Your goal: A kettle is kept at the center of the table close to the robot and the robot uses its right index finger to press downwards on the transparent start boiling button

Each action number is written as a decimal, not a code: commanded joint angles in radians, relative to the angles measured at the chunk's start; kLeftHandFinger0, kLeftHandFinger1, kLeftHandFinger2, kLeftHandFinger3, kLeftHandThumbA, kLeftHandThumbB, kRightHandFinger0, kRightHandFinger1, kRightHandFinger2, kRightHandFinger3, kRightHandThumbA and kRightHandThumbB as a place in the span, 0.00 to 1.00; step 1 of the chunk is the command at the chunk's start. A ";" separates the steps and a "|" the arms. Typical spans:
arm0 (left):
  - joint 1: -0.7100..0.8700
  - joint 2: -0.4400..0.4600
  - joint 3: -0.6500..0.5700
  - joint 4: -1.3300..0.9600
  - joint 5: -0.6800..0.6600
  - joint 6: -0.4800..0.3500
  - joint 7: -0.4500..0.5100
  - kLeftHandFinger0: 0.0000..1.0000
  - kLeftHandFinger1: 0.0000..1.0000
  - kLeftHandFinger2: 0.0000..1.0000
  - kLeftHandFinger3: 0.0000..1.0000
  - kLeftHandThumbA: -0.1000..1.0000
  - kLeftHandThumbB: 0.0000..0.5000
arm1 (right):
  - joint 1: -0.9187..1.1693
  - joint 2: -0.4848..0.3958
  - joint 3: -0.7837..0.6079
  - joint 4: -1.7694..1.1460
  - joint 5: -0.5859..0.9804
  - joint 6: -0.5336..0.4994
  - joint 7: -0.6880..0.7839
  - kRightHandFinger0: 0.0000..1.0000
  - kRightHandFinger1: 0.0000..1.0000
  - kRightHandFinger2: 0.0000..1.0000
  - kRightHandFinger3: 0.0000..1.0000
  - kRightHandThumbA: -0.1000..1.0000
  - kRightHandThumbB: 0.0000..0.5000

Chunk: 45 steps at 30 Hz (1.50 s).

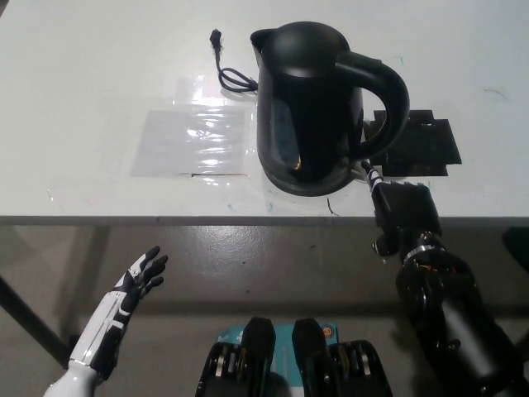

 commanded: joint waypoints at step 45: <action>-0.007 0.016 0.003 -0.038 -0.011 -0.024 -0.012 1.00 1.00 1.00 1.00 1.00 0.65 | 0.085 -0.036 0.049 -0.396 0.029 0.024 0.062 0.00 0.00 0.00 1.00 1.00 0.75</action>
